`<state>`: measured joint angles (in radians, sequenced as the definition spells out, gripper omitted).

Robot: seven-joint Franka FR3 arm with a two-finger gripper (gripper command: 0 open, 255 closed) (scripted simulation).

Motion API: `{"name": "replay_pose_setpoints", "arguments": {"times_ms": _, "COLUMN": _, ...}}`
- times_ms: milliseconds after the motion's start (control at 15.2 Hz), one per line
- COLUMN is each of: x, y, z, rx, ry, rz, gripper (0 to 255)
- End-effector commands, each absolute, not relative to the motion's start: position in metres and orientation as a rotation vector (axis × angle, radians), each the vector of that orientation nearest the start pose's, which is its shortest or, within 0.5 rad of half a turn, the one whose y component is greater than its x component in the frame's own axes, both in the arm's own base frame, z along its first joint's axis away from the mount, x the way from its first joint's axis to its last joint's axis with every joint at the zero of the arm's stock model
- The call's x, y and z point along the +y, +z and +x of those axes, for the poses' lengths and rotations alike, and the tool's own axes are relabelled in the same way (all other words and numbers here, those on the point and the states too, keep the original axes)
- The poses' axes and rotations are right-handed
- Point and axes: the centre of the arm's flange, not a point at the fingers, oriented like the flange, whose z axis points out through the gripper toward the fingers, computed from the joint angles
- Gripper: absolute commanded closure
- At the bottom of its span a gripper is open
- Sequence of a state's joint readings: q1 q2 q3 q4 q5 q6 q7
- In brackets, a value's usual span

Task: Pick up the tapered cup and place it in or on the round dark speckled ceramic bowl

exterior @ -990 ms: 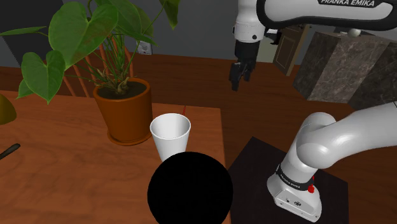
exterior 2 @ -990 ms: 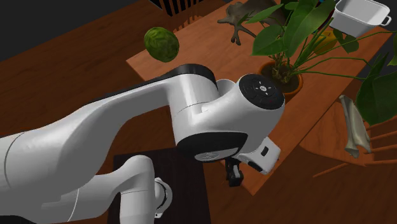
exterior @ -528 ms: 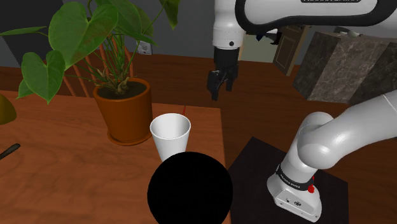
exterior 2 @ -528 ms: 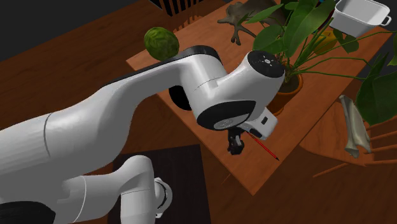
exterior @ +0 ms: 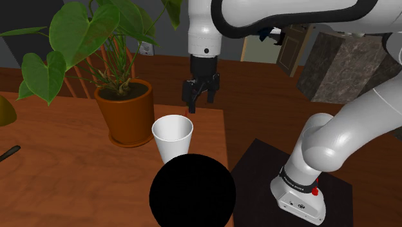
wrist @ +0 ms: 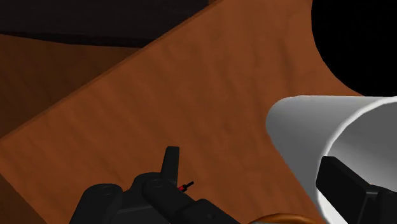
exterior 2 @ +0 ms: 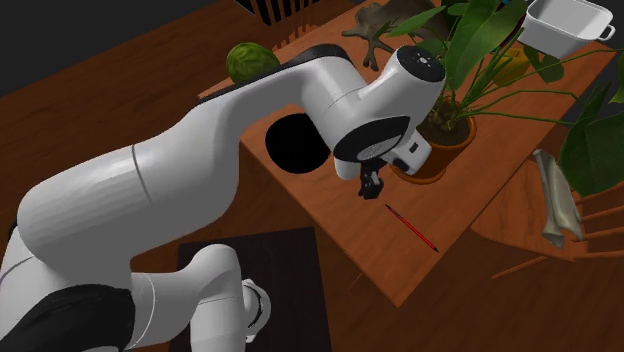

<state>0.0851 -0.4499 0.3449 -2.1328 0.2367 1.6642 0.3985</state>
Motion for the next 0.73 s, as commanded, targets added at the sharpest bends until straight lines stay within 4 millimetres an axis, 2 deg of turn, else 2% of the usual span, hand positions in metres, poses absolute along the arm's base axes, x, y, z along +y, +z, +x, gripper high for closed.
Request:
{"name": "replay_pose_setpoints", "arguments": {"times_ms": 0, "x": 0.239, "y": 0.569, "z": 0.373, "rx": 0.047, "ry": 0.116, "rz": -3.051, "gripper": 0}}
{"name": "replay_pose_setpoints", "arguments": {"times_ms": 132, "x": 0.261, "y": 0.567, "z": 0.381, "rx": 0.047, "ry": 0.124, "rz": -3.03, "gripper": 0}}
{"name": "replay_pose_setpoints", "arguments": {"times_ms": 198, "x": 0.266, "y": 0.567, "z": 0.383, "rx": 0.046, "ry": 0.125, "rz": -3.025, "gripper": 0}}
{"name": "replay_pose_setpoints", "arguments": {"times_ms": 660, "x": 0.27, "y": 0.53, "z": 0.38, "rx": 0.046, "ry": 0.125, "rz": -3.025, "gripper": 0}}
